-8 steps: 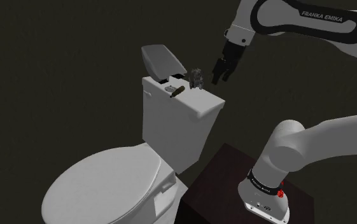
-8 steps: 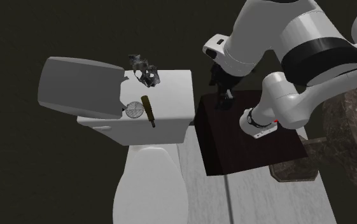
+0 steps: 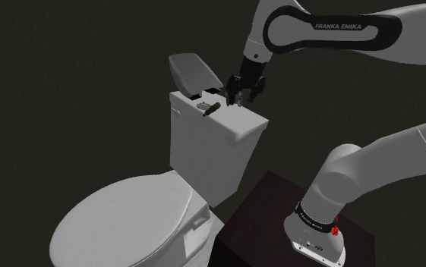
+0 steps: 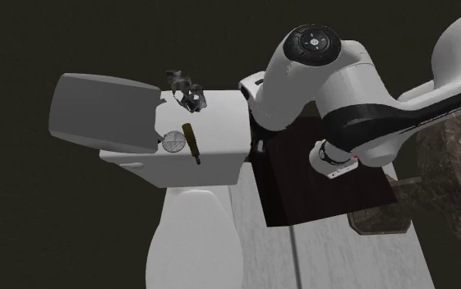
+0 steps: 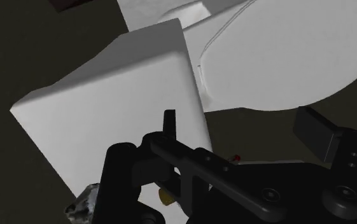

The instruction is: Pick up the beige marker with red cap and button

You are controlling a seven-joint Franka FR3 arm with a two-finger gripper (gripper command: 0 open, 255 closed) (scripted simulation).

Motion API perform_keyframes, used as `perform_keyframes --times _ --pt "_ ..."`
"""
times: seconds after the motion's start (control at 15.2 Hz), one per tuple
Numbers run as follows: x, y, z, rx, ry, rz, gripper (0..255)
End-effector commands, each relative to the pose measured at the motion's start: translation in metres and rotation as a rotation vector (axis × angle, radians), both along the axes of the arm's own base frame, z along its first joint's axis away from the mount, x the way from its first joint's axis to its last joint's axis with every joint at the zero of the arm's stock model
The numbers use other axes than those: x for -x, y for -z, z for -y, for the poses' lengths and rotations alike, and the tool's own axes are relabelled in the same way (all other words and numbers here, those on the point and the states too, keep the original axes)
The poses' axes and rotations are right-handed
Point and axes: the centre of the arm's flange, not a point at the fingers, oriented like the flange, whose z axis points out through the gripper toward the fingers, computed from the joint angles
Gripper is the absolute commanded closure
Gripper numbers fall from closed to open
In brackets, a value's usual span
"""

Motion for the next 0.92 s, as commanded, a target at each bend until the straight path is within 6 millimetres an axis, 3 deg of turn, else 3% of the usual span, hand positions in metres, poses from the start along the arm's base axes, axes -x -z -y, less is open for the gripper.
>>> perform_keyframes --times 0.0,0.4,0.86 --pt "-0.025 0.01 -0.007 0.004 0.122 -0.002 0" --pt "-0.101 0.046 -0.009 0.021 0.463 -0.013 0" --pt "-0.183 0.089 0.021 0.04 0.861 -0.026 0"
